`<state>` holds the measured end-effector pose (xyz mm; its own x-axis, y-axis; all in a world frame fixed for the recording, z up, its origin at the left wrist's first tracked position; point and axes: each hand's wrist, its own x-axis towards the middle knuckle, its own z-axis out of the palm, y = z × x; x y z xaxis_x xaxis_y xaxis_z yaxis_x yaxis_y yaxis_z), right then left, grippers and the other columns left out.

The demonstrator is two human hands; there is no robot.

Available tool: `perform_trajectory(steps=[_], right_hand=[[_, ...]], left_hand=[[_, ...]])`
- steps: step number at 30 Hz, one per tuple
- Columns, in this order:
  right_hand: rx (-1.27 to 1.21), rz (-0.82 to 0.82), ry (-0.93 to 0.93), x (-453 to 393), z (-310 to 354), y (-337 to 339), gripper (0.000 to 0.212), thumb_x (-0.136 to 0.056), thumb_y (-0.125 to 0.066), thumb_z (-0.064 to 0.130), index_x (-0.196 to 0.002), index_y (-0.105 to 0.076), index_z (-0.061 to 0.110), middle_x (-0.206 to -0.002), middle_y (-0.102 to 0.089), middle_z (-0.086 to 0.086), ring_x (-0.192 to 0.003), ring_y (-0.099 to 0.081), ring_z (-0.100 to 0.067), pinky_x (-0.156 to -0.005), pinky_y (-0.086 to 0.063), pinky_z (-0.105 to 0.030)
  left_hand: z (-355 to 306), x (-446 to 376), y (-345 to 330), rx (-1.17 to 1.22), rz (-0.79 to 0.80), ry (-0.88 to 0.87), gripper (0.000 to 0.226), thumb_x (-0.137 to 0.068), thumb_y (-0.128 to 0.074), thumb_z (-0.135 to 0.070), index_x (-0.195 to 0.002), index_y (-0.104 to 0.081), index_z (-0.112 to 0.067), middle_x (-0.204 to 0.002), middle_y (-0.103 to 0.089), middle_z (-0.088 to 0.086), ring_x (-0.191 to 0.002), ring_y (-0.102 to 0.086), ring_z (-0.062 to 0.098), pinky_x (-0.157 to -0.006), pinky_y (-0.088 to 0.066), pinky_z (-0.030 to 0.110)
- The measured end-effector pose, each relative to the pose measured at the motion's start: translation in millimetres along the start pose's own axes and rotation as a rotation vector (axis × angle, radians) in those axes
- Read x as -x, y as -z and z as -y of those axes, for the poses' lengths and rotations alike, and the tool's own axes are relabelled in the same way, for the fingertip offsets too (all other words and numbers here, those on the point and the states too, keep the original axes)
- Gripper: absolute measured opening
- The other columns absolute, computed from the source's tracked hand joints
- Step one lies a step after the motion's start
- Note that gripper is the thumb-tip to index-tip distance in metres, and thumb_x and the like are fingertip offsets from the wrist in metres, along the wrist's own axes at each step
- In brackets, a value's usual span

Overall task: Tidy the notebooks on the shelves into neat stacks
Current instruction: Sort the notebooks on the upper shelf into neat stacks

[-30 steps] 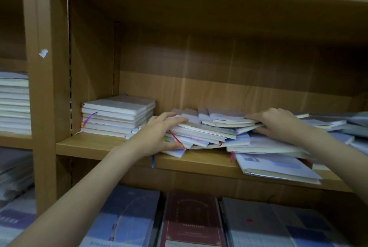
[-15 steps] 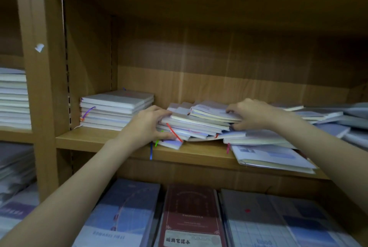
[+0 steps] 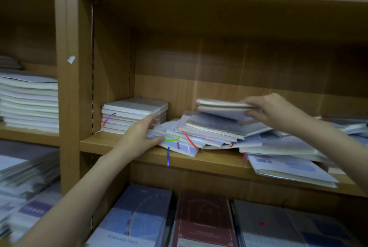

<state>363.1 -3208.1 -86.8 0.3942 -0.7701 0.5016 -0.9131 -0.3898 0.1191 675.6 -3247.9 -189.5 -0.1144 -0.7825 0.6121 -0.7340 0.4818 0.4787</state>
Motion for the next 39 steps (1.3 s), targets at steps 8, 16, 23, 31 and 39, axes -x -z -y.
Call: perform_trajectory(steps=[8, 16, 23, 31, 39], right_hand=[[-0.289, 0.283, -0.280, 6.9, 23.1, -35.6, 0.070, -0.084, -0.055, 0.056, -0.144, -0.030, 0.029, -0.146, -0.034, -0.010, -0.137, -0.025, -0.026, -0.107, -0.028, -0.038], [-0.268, 0.342, -0.221, -11.3, 51.5, -41.2, 0.093, -0.074, -0.074, 0.044, -0.148, -0.023, 0.023, -0.151, -0.027, -0.004, -0.140, -0.019, -0.022, -0.109, -0.023, -0.029], [-0.532, 0.248, -0.222, -13.1, 72.2, -52.5, 0.087, -0.067, -0.078, 0.045, -0.141, -0.033, 0.033, -0.143, -0.021, -0.005, -0.134, -0.029, -0.026, -0.110, -0.029, -0.035], [-0.388, 0.240, -0.112, -11.8, 84.4, -76.0, 0.115, -0.063, -0.082, 0.042, -0.150, -0.007, 0.026, -0.156, 0.001, -0.004, -0.143, -0.011, -0.019, -0.106, -0.023, -0.024], [-0.445, 0.164, -0.006, -34.8, 66.8, -81.2, 0.082, -0.070, -0.081, 0.035, -0.135, -0.031, 0.032, -0.144, -0.032, 0.004, -0.126, -0.039, -0.012, -0.087, -0.031, -0.022]], left_hand=[[-3.1, 11.0, 1.5, -0.052, 0.017, 0.075, 0.078, -0.069, -0.079, -0.035, -0.136, -0.045, -0.015, -0.133, -0.054, 0.003, -0.121, -0.050, 0.016, -0.096, -0.037, 0.022], [0.7, 18.4, 4.6, 0.165, -0.045, 0.175, 0.072, -0.058, -0.086, -0.024, -0.123, -0.057, -0.014, -0.110, -0.066, 0.007, -0.098, -0.061, 0.015, -0.094, -0.049, 0.031], [7.5, 25.3, 10.3, 0.257, -0.006, 0.122, 0.059, -0.063, -0.083, -0.019, -0.116, -0.057, -0.022, -0.100, -0.064, 0.004, -0.088, -0.061, 0.011, -0.086, -0.052, 0.023], [16.9, 20.4, 27.0, 0.363, 0.178, 0.138, 0.057, -0.077, -0.070, 0.001, -0.114, -0.047, -0.037, -0.110, -0.062, 0.002, -0.099, -0.061, 0.005, -0.088, -0.048, 0.022], [2.4, 10.1, 9.2, -0.065, -0.053, 0.155, 0.036, -0.076, -0.075, -0.012, -0.103, -0.052, -0.016, -0.079, -0.061, -0.004, -0.082, -0.064, 0.016, -0.079, -0.050, 0.031]])
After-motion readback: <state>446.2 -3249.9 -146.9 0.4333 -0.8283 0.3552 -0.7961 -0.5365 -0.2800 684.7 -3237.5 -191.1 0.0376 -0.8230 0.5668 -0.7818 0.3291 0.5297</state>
